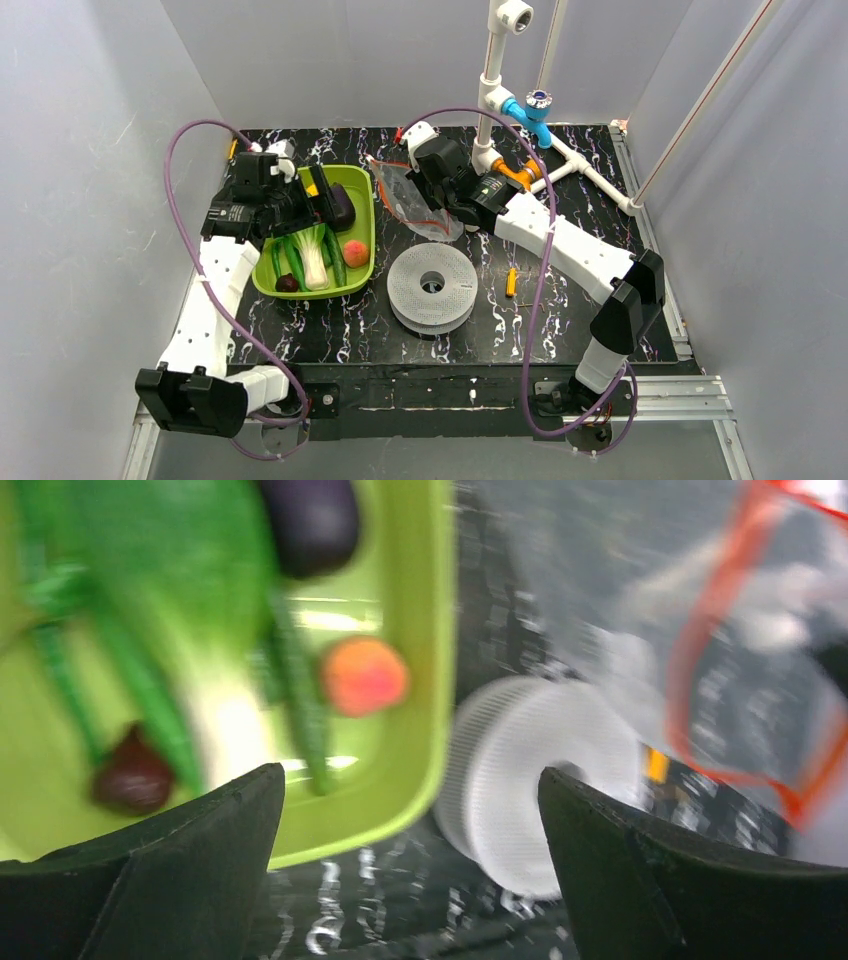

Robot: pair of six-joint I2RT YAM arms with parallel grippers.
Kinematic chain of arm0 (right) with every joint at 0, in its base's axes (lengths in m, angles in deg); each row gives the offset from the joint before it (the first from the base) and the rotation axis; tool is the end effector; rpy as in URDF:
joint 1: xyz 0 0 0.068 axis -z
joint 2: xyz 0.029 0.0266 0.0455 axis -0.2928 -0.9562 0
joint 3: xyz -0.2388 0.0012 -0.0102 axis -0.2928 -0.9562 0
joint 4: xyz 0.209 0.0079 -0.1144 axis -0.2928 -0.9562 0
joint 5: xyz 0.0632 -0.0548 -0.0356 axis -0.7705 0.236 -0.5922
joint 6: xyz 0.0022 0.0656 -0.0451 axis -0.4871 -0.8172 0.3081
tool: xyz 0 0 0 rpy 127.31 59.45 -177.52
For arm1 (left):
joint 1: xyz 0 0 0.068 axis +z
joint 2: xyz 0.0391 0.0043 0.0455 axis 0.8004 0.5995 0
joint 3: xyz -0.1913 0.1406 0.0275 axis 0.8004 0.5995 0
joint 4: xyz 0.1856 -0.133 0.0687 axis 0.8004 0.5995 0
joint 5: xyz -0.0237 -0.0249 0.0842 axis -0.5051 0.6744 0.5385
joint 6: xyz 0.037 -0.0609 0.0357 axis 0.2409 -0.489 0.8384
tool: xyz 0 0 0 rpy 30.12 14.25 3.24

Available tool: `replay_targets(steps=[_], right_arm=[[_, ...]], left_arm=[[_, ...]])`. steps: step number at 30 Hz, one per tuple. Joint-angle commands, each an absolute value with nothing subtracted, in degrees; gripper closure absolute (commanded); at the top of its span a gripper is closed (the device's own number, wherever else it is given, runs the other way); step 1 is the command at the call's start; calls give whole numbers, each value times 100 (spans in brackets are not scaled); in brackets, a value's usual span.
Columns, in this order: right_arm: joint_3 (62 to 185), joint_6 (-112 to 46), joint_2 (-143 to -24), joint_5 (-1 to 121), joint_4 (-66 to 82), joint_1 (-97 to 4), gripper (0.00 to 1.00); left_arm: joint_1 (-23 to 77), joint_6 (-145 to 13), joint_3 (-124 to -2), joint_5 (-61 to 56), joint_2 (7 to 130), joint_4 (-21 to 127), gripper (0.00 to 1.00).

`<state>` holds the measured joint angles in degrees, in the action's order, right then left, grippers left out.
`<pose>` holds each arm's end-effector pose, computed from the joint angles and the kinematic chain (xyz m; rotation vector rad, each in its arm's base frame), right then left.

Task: Place the food in the zip-top bag and seal the zipper
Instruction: Open the zipper of the food storage bag, then pick up the fake vegetable from the bin.

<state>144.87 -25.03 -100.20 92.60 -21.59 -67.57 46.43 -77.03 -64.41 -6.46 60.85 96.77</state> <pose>0.2693 0.2815 0.3286 -0.6577 1.9426 0.0718 0.2573 -0.0451 0.3249 -0.1900 2.2200 -0.5205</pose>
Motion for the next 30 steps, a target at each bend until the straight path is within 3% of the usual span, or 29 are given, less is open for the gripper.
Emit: replay_targets(steps=[1, 8, 15, 19, 27, 30], right_arm=[[14732, -2592, -9972, 9146, -2076, -6773, 99], [14760, -2592, -9947, 9056, -2130, -6773, 99], [14725, -2592, -9901, 8998, -2131, -6774, 99], [14707, -2589, -9899, 9005, -2132, -6773, 99], [14745, -2730, -9960, 8948, -2148, -6775, 99], [14764, -2734, -9961, 8931, -2133, -6773, 99]], left_arm=[[4964, -7417, -6114, 1510, 6442, 9816, 2], [5085, -7397, -6130, 1543, 7615, 9241, 2], [5085, -7350, -5863, 1393, 8523, 8742, 14], [5084, -7257, -5799, 1333, 8838, 8767, 31], [5079, -7195, -5650, 1537, 8453, 8713, 82], [5079, -7300, -5569, 1481, 7878, 8630, 86]])
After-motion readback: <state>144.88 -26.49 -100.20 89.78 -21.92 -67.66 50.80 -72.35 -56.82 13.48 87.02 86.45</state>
